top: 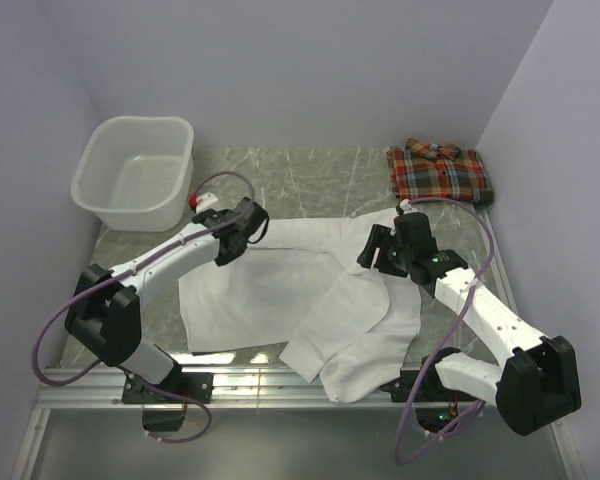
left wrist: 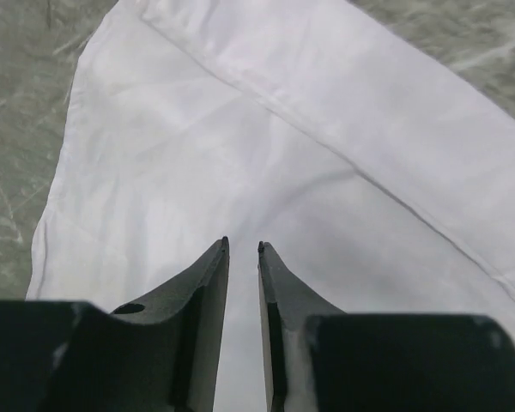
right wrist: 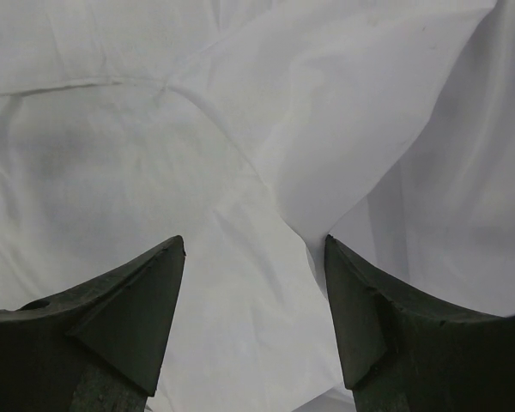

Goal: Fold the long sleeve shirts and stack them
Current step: Fold the shirt

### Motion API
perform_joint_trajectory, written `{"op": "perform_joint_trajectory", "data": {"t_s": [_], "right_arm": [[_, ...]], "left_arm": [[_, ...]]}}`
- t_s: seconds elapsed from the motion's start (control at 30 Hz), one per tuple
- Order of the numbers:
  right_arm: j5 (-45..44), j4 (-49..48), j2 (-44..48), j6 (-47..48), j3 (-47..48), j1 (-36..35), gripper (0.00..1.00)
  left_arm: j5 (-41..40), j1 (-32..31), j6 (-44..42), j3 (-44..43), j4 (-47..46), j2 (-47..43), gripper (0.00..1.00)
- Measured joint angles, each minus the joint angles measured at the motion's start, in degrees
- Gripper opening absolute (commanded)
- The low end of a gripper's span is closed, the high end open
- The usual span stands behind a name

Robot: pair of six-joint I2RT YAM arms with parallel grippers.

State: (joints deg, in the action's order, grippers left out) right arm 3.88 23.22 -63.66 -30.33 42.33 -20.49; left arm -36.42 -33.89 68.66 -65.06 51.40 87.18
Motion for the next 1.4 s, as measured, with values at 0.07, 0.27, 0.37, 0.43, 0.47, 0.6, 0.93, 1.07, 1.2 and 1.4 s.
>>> {"op": "perform_joint_trajectory", "data": {"t_s": [0.07,0.27,0.37,0.43,0.47,0.6,0.93,1.07,1.2,1.4], "right_arm": [[-0.20,0.00,0.00,0.07,0.00,0.00,0.73],[-0.28,0.00,0.00,0.24,0.00,0.00,0.74],[-0.28,0.00,0.00,0.66,0.00,0.00,0.75],[-0.28,0.00,0.00,1.05,0.00,0.00,0.77],[-0.28,0.00,0.00,1.18,0.00,0.00,0.77],[-0.26,0.00,0.07,1.44,-0.02,0.00,0.79],[-0.44,-0.02,1.92,1.68,-0.50,0.00,0.80],[-0.50,0.02,2.05,1.70,-0.79,0.00,0.80],[-0.92,-0.02,2.47,1.73,-0.90,0.00,0.80],[-1.27,0.00,2.75,1.90,-1.40,0.00,0.79]], "left_arm": [[-3.43,-3.26,1.53,-3.15,2.75,0.68,0.29],[-3.45,-3.06,3.78,5.29,3.72,-0.85,0.73],[-0.09,4.00,1.55,12.13,0.44,-4.59,0.84],[2.23,9.66,-1.25,15.32,-3.19,-8.24,0.94],[3.26,11.58,-2.45,16.33,-5.09,-9.81,0.97],[8.92,18.69,-8.66,18.43,-14.21,-13.84,0.99],[20.50,34.27,-15.21,19.17,-25.16,-5.68,0.95],[23.04,34.99,-15.69,18.25,-25.99,-1.22,0.83],[24.74,35.01,-15.76,17.35,-27.10,0.90,0.65],[24.30,32.15,-14.88,14.99,-26.69,4.00,0.04]]}}
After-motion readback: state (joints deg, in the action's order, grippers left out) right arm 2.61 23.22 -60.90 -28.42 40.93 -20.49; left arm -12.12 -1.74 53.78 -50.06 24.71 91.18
